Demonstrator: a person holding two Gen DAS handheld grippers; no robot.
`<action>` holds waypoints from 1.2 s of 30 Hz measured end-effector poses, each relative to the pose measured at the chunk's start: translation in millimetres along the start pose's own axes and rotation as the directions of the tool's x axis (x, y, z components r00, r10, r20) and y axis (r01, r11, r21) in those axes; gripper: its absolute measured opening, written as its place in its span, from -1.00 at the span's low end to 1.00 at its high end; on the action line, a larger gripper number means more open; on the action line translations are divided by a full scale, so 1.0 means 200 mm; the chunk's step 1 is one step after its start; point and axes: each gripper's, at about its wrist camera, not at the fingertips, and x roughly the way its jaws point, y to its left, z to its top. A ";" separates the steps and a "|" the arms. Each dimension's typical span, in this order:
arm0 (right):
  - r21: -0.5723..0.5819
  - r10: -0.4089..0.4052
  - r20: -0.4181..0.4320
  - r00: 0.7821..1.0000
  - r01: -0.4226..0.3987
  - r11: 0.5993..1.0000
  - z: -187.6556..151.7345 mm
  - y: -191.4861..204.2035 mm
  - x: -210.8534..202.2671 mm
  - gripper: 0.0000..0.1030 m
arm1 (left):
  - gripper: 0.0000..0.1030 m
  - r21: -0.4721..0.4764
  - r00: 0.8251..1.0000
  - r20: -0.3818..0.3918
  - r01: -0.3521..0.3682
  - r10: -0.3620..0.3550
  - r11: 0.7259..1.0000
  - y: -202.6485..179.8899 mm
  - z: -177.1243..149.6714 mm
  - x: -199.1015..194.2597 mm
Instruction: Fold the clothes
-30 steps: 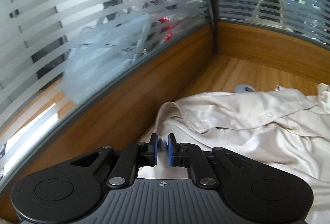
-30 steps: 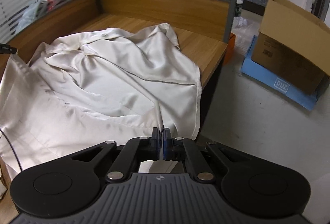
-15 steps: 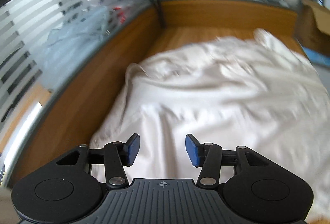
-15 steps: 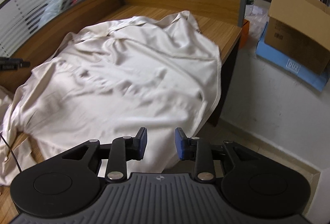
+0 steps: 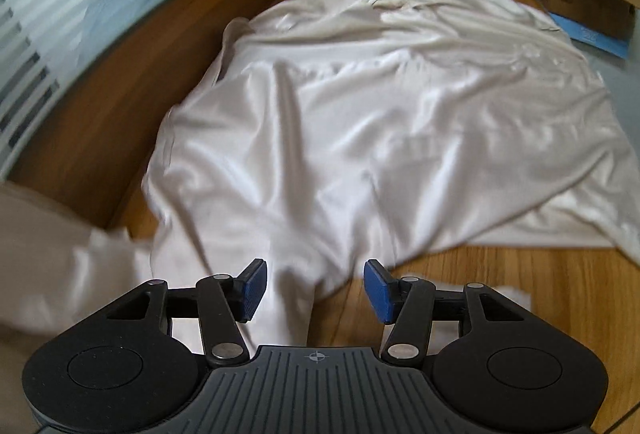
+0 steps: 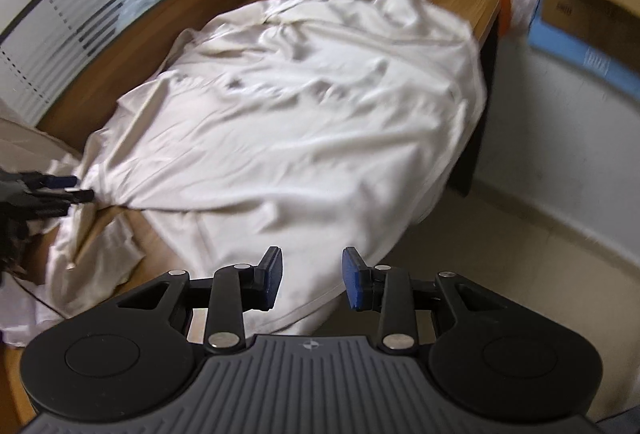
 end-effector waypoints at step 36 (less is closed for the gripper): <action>-0.399 0.139 0.069 0.988 -0.101 0.911 -0.27 0.33 -0.29 -0.98 | -0.91 -0.033 0.988 0.070 -0.137 0.139 0.990 0.27 0.14 -0.23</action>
